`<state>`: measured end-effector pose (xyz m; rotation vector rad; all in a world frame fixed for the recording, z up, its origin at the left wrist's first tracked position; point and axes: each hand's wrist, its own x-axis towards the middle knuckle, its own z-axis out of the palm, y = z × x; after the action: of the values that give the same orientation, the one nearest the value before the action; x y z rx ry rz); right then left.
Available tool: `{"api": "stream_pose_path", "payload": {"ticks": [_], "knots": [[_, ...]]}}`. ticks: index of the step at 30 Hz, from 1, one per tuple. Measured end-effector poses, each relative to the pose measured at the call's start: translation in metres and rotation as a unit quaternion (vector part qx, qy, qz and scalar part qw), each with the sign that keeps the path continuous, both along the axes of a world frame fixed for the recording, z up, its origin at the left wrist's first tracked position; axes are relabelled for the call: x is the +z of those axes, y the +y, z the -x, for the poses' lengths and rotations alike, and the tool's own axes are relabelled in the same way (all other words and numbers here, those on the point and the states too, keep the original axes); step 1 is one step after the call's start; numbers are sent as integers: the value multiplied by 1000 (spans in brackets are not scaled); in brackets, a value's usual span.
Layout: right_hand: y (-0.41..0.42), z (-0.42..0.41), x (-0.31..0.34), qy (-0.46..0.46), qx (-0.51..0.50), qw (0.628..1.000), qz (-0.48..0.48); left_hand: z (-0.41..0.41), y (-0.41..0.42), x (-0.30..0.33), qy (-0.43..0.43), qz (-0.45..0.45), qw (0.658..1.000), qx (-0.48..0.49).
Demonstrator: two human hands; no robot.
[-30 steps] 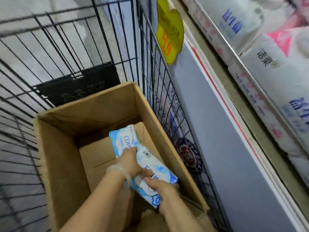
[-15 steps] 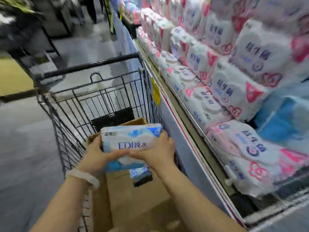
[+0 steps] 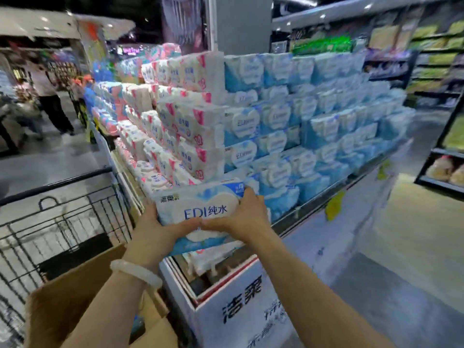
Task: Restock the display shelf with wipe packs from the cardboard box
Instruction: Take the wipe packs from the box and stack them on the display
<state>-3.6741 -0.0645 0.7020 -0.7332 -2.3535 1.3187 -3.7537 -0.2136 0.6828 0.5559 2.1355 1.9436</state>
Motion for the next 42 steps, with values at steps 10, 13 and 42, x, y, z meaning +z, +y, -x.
{"api": "stream_pose_path", "payload": {"ticks": [10,13,42], "knots": [[156,-39,17,38,-102,994,0,-16,183,11,51,-20,997,-51],[210,-23,13,51,-108,992,28,-6,236,12,53,-30,997,-48],[500,141,27,-112,175,860,-467,89,481,7,208,158,952,161]]}}
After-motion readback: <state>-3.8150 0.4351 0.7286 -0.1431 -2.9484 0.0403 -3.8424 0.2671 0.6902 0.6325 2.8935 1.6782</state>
